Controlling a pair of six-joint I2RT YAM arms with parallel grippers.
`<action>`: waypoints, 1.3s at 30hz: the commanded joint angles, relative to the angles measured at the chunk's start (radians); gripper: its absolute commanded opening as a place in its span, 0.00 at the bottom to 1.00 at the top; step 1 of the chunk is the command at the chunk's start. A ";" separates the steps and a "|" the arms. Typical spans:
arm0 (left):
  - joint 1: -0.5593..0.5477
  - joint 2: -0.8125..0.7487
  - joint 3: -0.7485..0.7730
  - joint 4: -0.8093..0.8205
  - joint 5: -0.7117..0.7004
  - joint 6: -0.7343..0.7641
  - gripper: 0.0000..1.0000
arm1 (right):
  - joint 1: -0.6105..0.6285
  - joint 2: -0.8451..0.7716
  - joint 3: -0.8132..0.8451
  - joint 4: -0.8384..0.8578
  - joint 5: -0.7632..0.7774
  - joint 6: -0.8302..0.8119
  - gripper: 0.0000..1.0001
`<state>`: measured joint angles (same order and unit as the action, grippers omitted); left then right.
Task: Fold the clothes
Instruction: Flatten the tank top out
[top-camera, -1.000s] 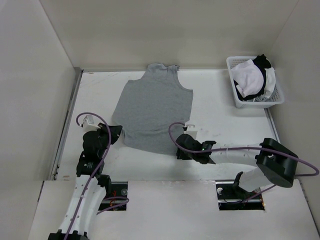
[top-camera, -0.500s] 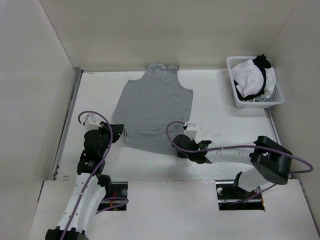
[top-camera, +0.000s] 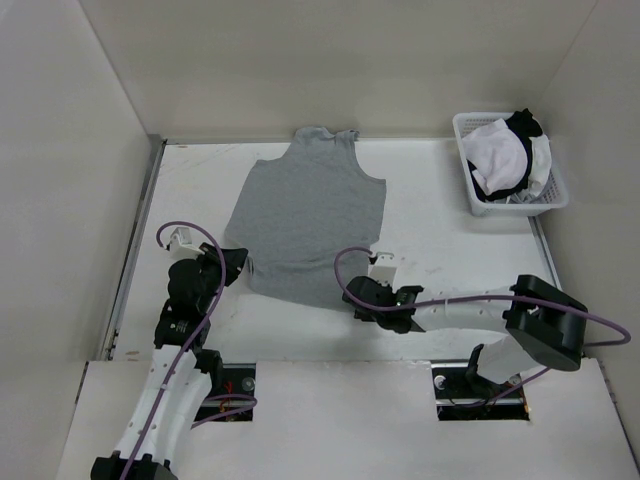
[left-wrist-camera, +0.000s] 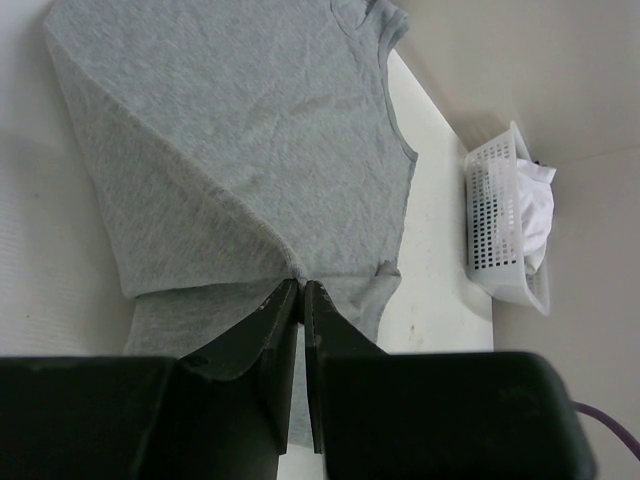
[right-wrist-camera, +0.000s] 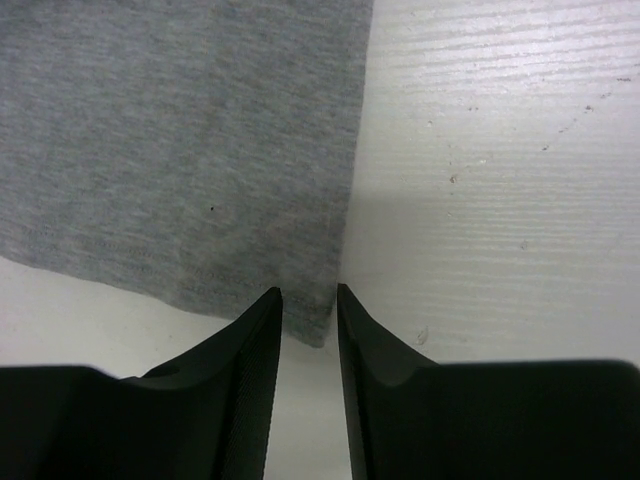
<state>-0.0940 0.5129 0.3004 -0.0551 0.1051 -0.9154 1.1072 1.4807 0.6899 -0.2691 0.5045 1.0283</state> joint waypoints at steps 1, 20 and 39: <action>-0.002 -0.002 0.022 0.058 0.001 0.015 0.06 | 0.019 0.018 -0.035 -0.133 -0.024 0.032 0.36; 0.000 -0.045 0.270 0.046 -0.028 -0.011 0.05 | 0.099 -0.752 0.212 -0.471 0.353 -0.141 0.00; -0.046 -0.316 0.383 -0.353 -0.097 0.070 0.05 | 0.302 -0.921 0.233 -0.660 0.228 -0.042 0.00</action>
<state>-0.1268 0.2466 0.7574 -0.2558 0.0261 -0.8761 1.3979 0.5724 1.0355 -0.8425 0.8616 0.8665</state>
